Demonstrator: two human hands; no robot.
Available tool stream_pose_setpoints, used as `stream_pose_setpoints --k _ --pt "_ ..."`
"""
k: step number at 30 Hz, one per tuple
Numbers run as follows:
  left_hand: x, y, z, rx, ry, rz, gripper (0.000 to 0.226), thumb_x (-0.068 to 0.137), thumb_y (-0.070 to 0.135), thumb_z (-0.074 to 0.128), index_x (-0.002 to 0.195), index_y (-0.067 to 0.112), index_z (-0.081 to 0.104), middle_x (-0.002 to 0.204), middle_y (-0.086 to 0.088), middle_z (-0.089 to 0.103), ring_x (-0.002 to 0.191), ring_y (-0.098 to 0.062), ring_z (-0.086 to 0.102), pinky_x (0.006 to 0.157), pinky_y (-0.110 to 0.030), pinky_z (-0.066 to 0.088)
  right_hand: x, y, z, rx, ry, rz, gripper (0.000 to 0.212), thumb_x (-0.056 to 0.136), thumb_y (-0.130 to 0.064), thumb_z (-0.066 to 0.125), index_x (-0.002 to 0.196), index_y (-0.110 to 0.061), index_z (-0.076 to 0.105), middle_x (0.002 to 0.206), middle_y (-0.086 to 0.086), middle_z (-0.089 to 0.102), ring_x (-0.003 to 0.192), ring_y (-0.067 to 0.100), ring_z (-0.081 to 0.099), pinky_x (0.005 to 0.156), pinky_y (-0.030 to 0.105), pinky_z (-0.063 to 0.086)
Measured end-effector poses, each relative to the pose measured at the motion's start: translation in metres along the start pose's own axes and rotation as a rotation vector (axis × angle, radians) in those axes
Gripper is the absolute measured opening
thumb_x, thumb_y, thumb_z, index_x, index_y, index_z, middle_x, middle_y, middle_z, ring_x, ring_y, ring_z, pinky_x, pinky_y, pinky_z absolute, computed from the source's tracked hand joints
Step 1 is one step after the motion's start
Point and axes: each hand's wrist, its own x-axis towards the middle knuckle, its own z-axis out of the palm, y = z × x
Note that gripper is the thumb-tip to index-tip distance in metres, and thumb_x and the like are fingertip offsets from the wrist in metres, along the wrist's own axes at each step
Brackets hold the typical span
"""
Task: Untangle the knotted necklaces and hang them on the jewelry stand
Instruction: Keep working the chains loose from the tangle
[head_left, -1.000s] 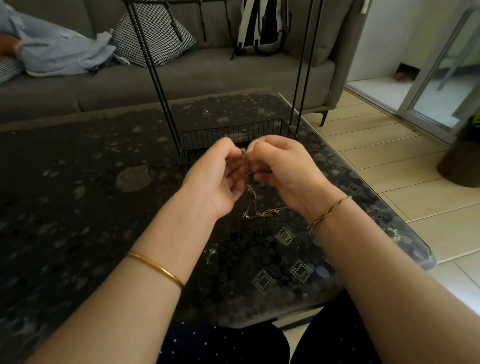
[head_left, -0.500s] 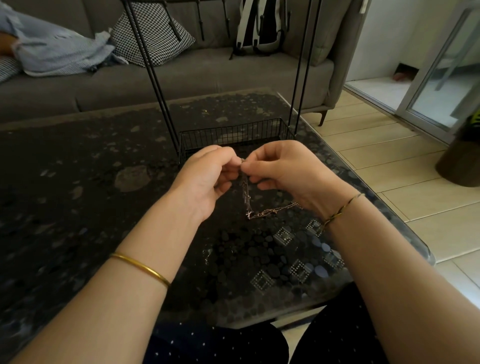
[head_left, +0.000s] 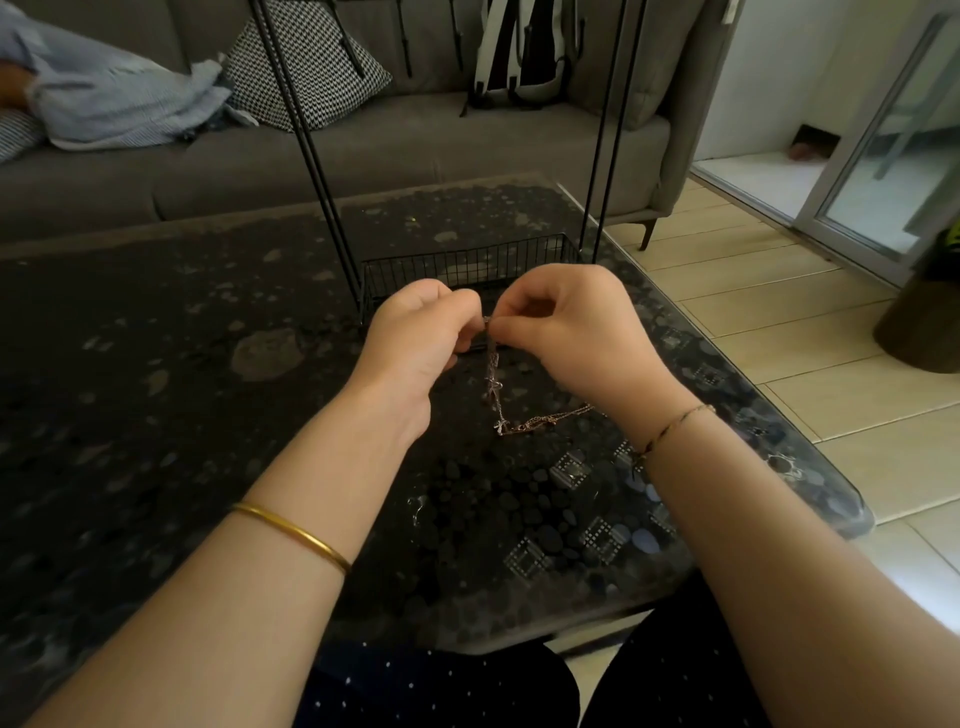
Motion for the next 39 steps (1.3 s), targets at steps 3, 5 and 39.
stream_pose_setpoints --k 3,5,39 --pt "-0.001 0.002 0.001 -0.120 0.000 -0.143 0.020 0.078 0.007 0.053 0.062 0.019 0.053 0.066 0.002 0.054 0.071 -0.014 0.050 0.068 -0.027 0.041 -0.001 -0.002 -0.001 -0.026 -0.013 -0.035 0.005 0.080 -0.016 0.070 0.076 -0.015 0.068 0.074 -0.002 0.065 0.067 0.008 0.058 0.065 0.023 0.050" --pt "-0.003 0.004 0.002 -0.226 -0.024 -0.256 0.016 0.078 0.006 0.052 0.066 0.016 0.054 0.066 0.002 0.053 0.067 -0.012 0.049 0.067 -0.026 0.041 -0.001 -0.003 -0.001 -0.031 -0.018 -0.052 0.005 0.081 -0.014 0.069 0.076 -0.015 0.068 0.075 -0.003 0.065 0.068 0.008 0.059 0.065 0.021 0.049" --pt "-0.012 0.003 0.000 0.386 -0.030 0.248 0.014 0.082 0.017 0.070 0.074 0.028 0.070 0.080 0.012 0.068 0.080 0.000 0.061 0.068 -0.018 0.044 0.002 0.011 -0.008 0.320 -0.158 0.242 0.011 0.087 -0.007 0.060 0.078 -0.011 0.064 0.075 0.001 0.060 0.073 0.011 0.056 0.070 0.025 0.052"
